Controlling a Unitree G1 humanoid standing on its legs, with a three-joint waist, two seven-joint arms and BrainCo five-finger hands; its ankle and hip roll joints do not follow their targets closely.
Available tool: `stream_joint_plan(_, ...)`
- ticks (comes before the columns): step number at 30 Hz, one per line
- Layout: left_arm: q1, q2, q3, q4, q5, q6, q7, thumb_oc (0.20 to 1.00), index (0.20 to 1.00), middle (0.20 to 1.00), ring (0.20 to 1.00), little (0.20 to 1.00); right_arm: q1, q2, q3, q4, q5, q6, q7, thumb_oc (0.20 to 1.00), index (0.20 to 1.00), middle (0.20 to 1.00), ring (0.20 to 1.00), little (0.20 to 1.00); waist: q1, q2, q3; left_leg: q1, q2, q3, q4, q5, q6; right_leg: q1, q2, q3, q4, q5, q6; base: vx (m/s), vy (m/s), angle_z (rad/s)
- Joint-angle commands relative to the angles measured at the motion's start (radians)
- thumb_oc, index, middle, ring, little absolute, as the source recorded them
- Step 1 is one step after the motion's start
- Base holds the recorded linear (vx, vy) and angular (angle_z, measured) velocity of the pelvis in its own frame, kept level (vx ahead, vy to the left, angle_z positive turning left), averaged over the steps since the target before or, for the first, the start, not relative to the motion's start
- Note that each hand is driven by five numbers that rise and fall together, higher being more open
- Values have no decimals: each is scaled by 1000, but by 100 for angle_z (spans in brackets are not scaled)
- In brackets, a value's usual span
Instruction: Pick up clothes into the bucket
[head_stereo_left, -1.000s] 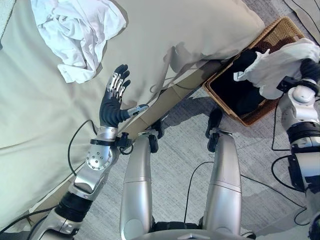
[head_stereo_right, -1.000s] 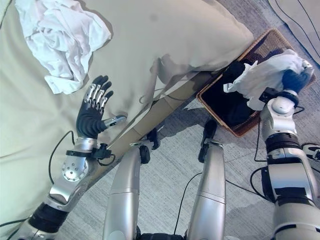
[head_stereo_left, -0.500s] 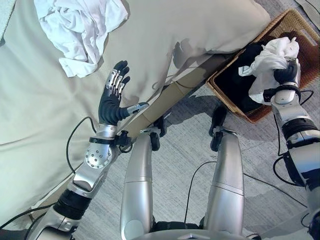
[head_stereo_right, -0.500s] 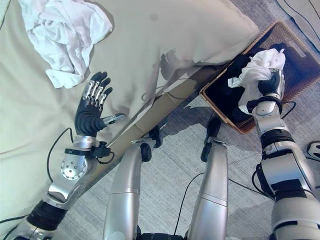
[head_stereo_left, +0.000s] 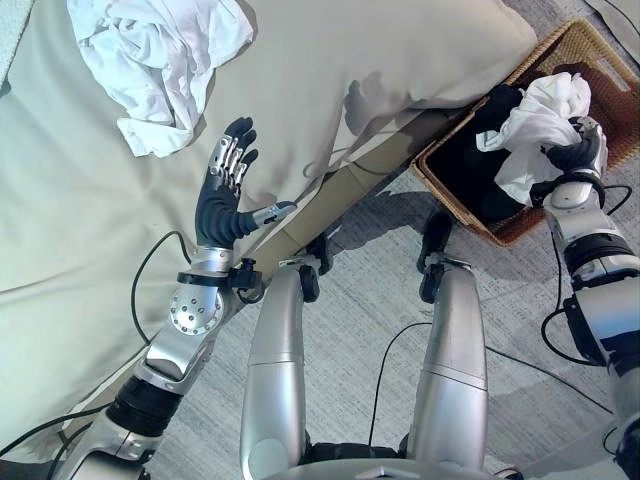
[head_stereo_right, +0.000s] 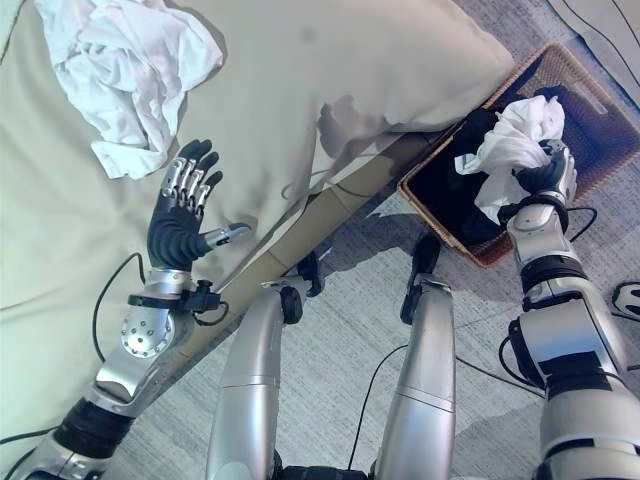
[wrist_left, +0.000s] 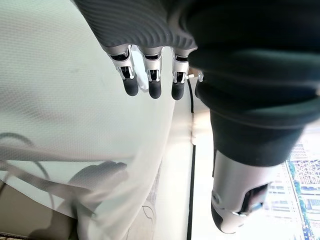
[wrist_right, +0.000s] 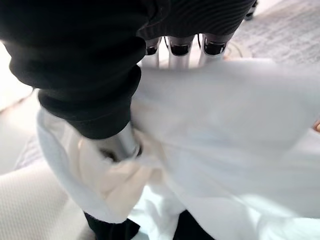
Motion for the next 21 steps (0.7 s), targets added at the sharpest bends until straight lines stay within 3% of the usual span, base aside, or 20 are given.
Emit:
stream_joint_plan(1, 25, -27, 35, -32, 18, -40, 11, 1000, 1000, 1000, 1000, 1000, -22, 7, -15, 17, 12, -10, -39, 1000, 1000, 1000, 1000, 1000, -42, 32, -60, 42, 9, -37, -55, -31, -17, 63, -25, -18, -108, 63, 74, -11, -11, -4)
stream_joint_plan(7, -1, -39, 35, 20, 27, -42, 8, 1000, 1000, 1000, 1000, 1000, 17, 21, -43, -4, 66, -31, -1, 1000, 1000, 1000, 1000, 1000, -43, 27, -69, 161, 5, -37, -214, 28, -32, 182, -43, -55, -239, 106, 97, -8, -12, -1)
stream_joint_plan(9, -4, -39, 33, 28, 24, -45, -3, 1000, 1000, 1000, 1000, 1000, 29, 24, -42, -6, 68, -32, 11, 1000, 1000, 1000, 1000, 1000, -45, 22, -73, 189, 2, -27, -267, 75, -26, 216, -47, -72, -299, 153, 92, -36, -9, 9)
stream_joint_plan(10, -4, -39, 32, 40, 22, -45, -10, 1000, 1000, 1000, 1000, 1000, 40, 27, -42, -6, 63, -31, 19, 1000, 1000, 1000, 1000, 1000, -42, 20, -81, 232, 1, -38, -302, 62, -38, 256, -45, -78, -324, 141, 105, -62, -25, 9)
stream_joint_plan(11, -11, -36, 32, 49, 27, -44, -13, 1000, 1000, 1000, 1000, 1000, 46, 28, -39, -8, 57, -29, 21, 1000, 1000, 1000, 1000, 1000, -44, 16, -83, 244, 0, -30, -334, 101, -32, 273, -47, -88, -361, 179, 99, 27, -24, 9)
stream_joint_plan(14, -11, -41, 31, 74, 32, -40, -27, 1000, 1000, 1000, 1000, 1000, 100, 50, -47, -43, 53, -37, 34, 1000, 1000, 1000, 1000, 1000, -47, 6, -93, 322, -9, -34, -417, 134, -41, 354, -47, -111, -440, 209, 106, 12, -32, 4)
stream_joint_plan(19, 15, -58, 66, 151, 23, -44, -43, 1000, 1000, 1000, 1000, 1000, 251, 105, -73, -164, 51, -66, 66, 1000, 1000, 1000, 1000, 1000, -50, -26, -110, 445, -11, -59, -496, 164, -54, 506, -39, -151, -527, 226, 108, 57, -62, 6)
stream_joint_plan(21, 16, -58, 65, 150, 23, -44, -44, 1000, 1000, 1000, 1000, 1000, 253, 105, -74, -166, 50, -66, 66, 1000, 1000, 1000, 1000, 1000, -51, -26, -108, 449, -11, -60, -498, 165, -54, 512, -39, -153, -530, 226, 108, 50, -42, 8)
